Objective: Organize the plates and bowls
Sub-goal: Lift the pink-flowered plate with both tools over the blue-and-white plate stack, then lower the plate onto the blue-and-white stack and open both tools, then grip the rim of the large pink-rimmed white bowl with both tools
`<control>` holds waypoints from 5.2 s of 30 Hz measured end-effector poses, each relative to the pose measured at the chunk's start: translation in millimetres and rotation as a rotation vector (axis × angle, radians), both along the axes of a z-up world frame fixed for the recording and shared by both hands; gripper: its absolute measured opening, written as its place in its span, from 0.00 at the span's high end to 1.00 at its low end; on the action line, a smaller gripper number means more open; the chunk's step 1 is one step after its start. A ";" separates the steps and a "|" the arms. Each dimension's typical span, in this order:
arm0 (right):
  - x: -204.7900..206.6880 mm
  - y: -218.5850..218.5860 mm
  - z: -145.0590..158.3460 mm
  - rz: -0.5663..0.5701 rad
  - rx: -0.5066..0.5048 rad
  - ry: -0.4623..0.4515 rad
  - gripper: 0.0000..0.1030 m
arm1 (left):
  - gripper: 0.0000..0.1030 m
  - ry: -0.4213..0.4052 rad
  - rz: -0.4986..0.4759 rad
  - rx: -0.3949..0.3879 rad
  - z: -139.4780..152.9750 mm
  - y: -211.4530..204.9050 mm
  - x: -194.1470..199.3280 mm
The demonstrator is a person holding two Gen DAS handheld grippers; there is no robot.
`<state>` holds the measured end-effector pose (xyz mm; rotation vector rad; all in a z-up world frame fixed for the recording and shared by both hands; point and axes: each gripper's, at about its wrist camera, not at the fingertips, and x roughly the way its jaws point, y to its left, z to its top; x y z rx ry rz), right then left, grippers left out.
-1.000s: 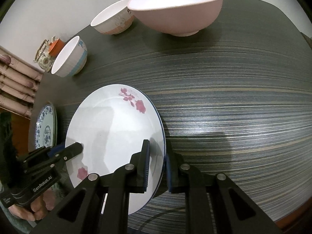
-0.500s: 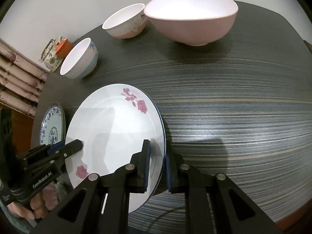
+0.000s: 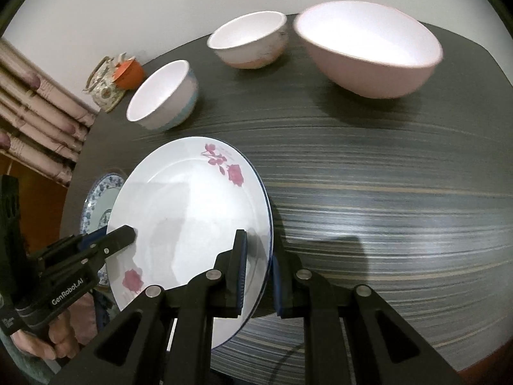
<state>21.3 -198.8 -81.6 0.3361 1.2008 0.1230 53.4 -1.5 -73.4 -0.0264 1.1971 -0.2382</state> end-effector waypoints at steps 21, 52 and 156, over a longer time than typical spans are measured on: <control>35.0 123.8 11.7 0.190 0.017 -0.021 0.86 | 0.82 -0.004 0.276 0.010 9.6 140.8 -15.2; 44.4 194.3 -21.2 0.297 -0.011 0.035 0.79 | 0.82 0.057 0.381 0.006 -15.9 175.2 -7.9; 108.6 -194.5 -14.2 -0.359 -0.009 0.034 0.84 | 0.88 0.125 -0.062 0.006 -13.6 -219.0 149.0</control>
